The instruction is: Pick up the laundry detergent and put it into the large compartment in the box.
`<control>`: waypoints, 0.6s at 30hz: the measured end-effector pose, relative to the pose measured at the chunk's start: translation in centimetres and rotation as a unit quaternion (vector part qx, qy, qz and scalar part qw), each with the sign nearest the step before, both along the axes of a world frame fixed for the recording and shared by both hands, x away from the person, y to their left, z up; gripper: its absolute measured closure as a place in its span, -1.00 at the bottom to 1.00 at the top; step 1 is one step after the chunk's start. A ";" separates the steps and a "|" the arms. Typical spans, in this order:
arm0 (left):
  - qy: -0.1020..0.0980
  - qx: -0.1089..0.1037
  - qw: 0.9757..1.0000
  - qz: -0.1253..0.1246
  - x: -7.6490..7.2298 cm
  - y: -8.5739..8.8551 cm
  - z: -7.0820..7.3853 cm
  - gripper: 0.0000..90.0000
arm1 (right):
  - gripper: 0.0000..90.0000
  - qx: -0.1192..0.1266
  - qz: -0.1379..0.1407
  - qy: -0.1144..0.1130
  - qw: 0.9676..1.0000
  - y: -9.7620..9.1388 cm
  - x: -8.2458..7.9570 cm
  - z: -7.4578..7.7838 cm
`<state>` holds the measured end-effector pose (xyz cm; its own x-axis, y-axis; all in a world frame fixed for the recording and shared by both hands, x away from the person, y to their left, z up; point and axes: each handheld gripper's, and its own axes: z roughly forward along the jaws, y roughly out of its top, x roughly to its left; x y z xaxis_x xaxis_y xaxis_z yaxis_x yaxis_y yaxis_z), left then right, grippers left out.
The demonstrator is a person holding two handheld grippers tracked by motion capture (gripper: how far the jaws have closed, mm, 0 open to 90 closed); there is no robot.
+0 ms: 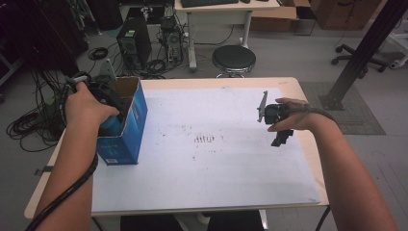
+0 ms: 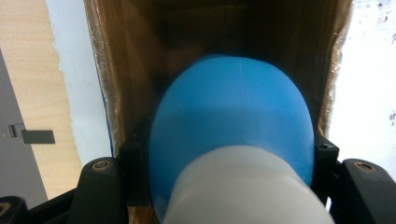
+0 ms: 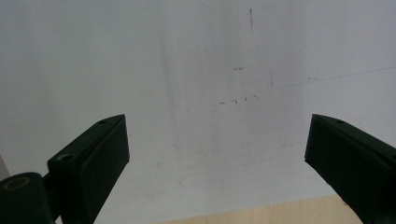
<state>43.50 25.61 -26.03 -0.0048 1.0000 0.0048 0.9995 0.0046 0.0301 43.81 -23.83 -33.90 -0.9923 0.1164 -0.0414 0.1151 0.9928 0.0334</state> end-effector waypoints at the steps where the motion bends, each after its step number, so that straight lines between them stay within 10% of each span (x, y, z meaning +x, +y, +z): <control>1: 0.001 0.001 1.000 0.000 0.0 0.0 -0.2 -0.17 | -0.86 -0.001 0.000 -0.001 1.000 0.0 0.0 0.0; 18: 0.009 0.006 1.000 0.002 0.2 0.2 -2.0 -0.17 | -0.86 -0.001 0.000 -0.002 1.000 0.1 0.0 0.0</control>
